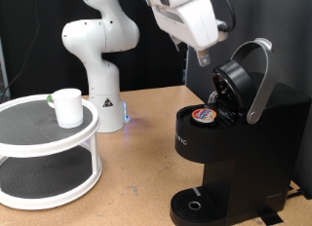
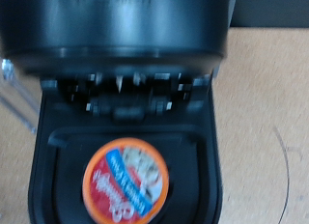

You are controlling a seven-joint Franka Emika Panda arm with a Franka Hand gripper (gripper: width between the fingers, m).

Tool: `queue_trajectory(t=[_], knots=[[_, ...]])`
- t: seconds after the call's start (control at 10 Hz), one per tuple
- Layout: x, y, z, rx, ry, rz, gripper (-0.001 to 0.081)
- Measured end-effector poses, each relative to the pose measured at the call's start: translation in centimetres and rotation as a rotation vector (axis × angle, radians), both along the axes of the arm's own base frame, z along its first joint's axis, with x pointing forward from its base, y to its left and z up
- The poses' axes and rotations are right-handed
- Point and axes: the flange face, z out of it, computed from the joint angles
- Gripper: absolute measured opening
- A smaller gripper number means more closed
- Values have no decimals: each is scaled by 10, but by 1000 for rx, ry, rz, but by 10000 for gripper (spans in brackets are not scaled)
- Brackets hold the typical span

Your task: Make a cup of coffee with the keurig machine

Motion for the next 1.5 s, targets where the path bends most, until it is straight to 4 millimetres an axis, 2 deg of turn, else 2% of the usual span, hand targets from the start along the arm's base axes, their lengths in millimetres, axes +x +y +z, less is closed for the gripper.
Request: queue_trajectory(t=[0.4, 0.6, 1.1, 1.3, 1.5], knots=[[-4, 2, 41, 86, -40, 5, 805], [-8, -2, 56, 92, -32, 17, 805], [-15, -28, 72, 102, -18, 13, 805], [-16, -29, 72, 104, -10, 22, 805], [-15, -19, 70, 147, -7, 24, 805]])
